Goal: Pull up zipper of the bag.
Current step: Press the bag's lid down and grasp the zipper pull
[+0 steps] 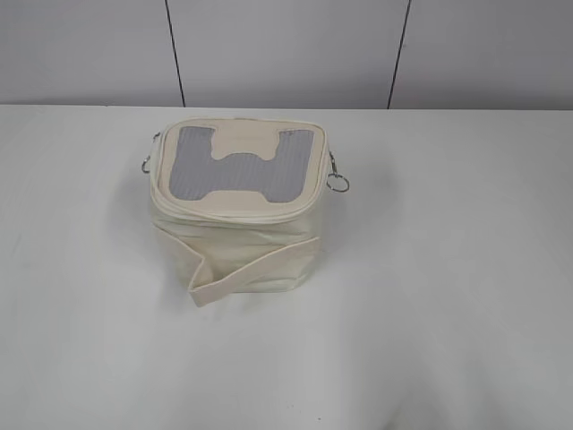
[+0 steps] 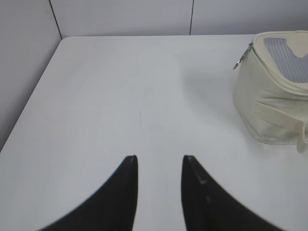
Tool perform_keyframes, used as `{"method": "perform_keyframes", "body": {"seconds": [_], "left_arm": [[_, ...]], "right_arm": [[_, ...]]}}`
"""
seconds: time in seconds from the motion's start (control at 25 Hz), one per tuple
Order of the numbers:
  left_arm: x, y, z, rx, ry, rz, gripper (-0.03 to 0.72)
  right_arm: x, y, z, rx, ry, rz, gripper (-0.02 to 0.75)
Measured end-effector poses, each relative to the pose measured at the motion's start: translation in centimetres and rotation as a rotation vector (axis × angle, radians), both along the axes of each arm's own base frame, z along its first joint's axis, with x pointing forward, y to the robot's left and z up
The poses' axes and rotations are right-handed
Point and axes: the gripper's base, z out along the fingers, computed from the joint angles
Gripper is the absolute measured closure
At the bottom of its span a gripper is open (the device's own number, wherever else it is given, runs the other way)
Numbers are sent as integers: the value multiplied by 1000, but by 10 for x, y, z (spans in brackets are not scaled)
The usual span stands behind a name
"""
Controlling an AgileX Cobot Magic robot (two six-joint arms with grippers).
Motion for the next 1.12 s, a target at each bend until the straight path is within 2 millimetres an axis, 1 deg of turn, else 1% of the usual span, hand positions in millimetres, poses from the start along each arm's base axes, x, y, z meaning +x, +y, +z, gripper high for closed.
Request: {"method": "perform_keyframes", "body": {"seconds": [1.12], "left_arm": [[0, 0, 0, 0, 0, 0, 449]], "right_arm": [[0, 0, 0, 0, 0, 0, 261]]}}
